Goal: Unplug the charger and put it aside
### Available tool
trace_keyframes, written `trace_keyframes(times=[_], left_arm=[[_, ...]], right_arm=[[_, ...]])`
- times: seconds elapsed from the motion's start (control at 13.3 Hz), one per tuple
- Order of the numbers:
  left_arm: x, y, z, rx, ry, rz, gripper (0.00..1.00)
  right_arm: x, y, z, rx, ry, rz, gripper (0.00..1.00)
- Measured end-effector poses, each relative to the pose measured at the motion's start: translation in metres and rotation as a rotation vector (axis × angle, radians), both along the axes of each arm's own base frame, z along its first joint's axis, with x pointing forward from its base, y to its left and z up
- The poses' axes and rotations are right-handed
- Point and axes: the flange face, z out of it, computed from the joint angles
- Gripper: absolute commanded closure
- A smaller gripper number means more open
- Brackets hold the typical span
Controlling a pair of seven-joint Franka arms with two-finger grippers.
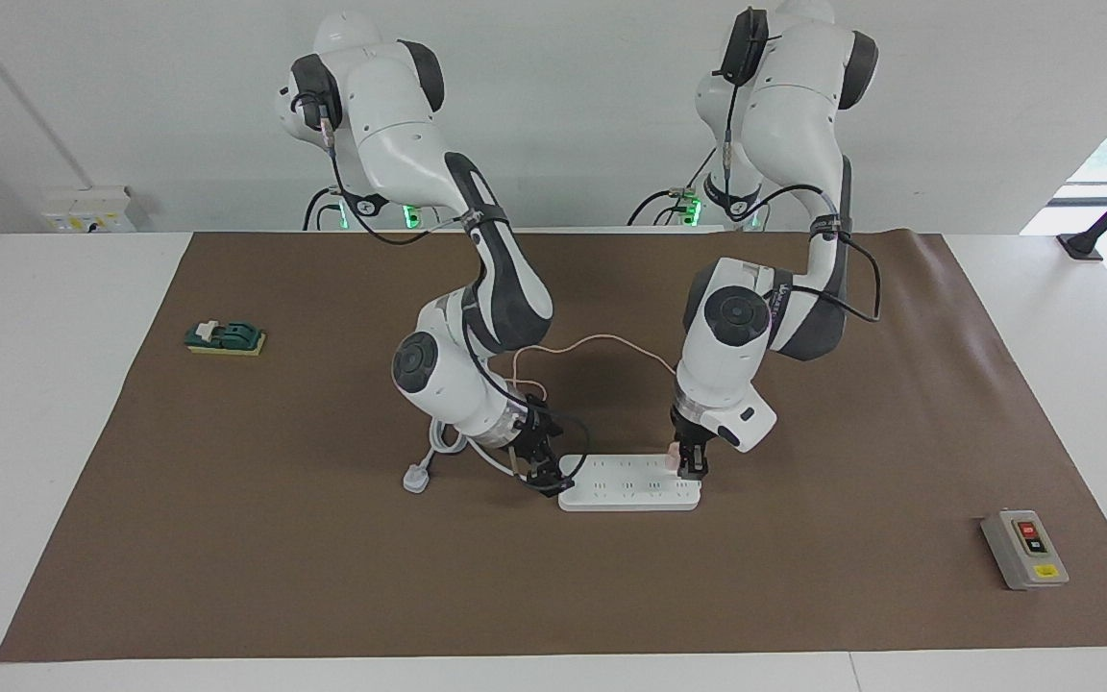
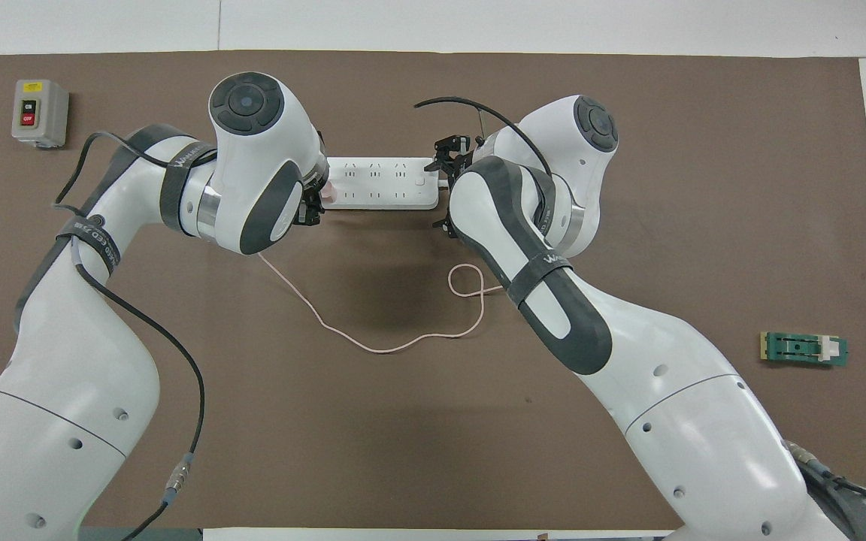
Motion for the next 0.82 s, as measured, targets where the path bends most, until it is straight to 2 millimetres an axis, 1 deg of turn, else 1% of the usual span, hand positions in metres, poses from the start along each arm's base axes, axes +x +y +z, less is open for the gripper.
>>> trace_keyframes(times=[0.07, 0.3, 0.67, 0.82], left_arm=[[0.0, 0.0, 0.0, 0.0, 0.0, 0.004, 0.84], [0.001, 0.0, 0.0, -0.002, -0.006, 0.013, 0.85], [0.001, 0.0, 0.0, -0.002, -0.006, 0.023, 0.85], [0.001, 0.0, 0.0, -0.002, -0.006, 0.024, 0.85]], right_arm=[[0.001, 0.0, 0.0, -0.001, -0.008, 0.006, 0.0], [0.008, 0.002, 0.002, 0.001, -0.038, 0.009, 0.0], [0.018, 0.005, -0.014, -0.009, -0.065, -0.004, 0.0], [0.022, 0.006, -0.016, -0.008, -0.072, -0.004, 0.0]])
